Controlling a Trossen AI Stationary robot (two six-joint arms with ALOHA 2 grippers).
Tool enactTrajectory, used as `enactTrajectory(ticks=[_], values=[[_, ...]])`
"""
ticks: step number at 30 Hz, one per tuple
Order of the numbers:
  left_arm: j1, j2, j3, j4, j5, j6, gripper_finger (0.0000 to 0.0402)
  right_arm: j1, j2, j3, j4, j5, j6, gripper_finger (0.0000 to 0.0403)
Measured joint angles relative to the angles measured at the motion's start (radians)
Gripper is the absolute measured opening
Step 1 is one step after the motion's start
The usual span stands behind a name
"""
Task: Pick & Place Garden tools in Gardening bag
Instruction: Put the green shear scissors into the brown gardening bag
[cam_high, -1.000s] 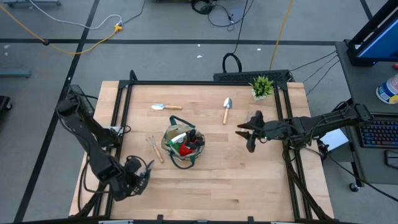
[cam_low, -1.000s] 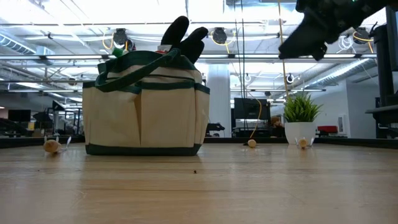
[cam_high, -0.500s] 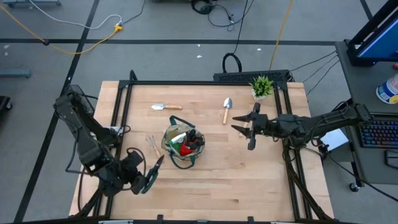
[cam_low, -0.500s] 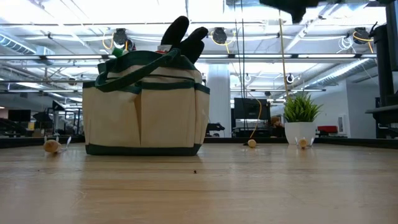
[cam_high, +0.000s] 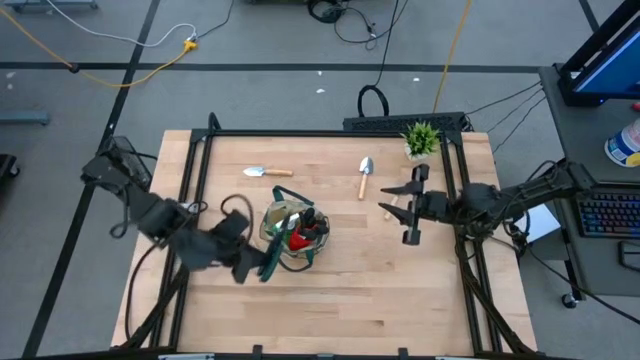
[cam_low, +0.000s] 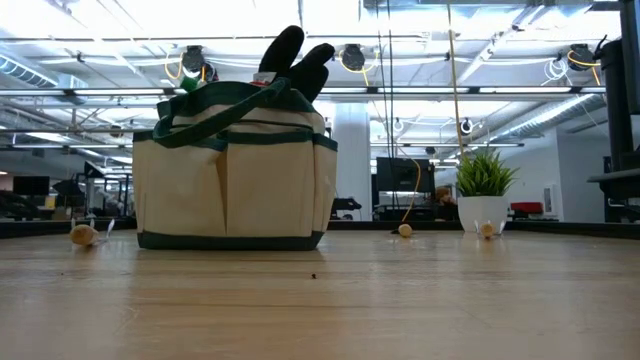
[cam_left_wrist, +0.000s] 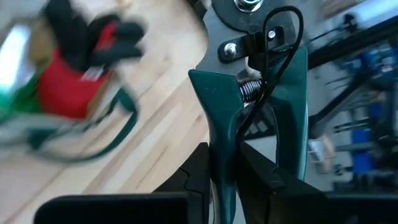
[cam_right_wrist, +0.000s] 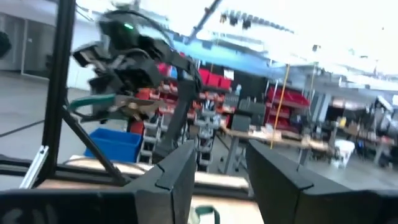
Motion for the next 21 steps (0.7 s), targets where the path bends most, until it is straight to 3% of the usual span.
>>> enactTrajectory(ticks=[6,11,18,21], values=[[0.147,0.000,0.002,0.188,0.111,0.136,0.0052,0.060,0.026,0.000,0.162,-0.008,-0.209,0.0135],[0.259,0.010,0.002,0.295,0.210,0.179,0.0052,0.087,0.083,0.017,0.270,-0.141,-0.396,0.0134],[0.383,0.027,0.001,0.456,0.355,0.174,0.0052,0.096,0.181,0.164,0.226,-0.155,-0.529,0.0135],[0.424,0.047,0.002,0.518,0.411,0.145,0.0052,0.096,0.230,0.247,0.138,-0.092,-0.621,0.0135]])
